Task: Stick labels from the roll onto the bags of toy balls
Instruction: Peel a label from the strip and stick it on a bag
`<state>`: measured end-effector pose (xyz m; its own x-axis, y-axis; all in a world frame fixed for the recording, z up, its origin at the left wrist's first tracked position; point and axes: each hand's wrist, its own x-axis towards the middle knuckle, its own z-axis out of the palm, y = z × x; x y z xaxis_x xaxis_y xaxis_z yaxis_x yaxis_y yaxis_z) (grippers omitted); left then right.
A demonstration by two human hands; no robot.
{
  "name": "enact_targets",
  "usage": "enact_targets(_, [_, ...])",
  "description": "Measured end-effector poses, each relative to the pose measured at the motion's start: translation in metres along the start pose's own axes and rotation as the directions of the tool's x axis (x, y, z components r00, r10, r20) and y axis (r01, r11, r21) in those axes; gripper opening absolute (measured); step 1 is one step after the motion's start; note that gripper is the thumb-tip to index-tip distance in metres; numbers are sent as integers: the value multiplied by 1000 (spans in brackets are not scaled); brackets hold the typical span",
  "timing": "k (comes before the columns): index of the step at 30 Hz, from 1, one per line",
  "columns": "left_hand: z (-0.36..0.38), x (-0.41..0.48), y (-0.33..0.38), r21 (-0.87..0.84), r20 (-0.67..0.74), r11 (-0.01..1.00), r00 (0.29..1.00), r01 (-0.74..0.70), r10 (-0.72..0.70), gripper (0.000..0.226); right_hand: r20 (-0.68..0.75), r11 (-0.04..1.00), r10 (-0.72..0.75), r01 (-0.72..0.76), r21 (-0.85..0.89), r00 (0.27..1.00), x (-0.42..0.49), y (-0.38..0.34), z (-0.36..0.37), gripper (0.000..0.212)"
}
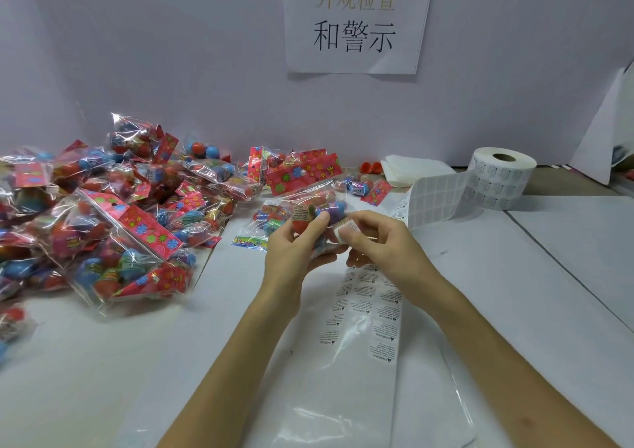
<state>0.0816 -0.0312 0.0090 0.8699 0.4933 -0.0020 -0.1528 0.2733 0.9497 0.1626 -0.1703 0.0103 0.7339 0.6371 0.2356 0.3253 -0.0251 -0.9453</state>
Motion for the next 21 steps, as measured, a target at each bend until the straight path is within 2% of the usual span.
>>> enact_targets(5, [-1,1,0,2,-13,1000,1000,15,-15,34,35,1000,-9,10,-19,999,0,1,0,35])
enact_targets(10, [1,-1,0,-6,18,1000,1000,12,-12,34,-33,999,7,-6,35,999,1,2,1,19])
enact_targets(17, [3,-4,-2,-7,31,997,997,-76,77,46,-95,1000,6,-3,31,995,2,7,2,16])
enact_targets(21, [0,-2,-2,-12,27,996,996,-87,87,43,-49,995,26,-21,97,998,3,5,2,20])
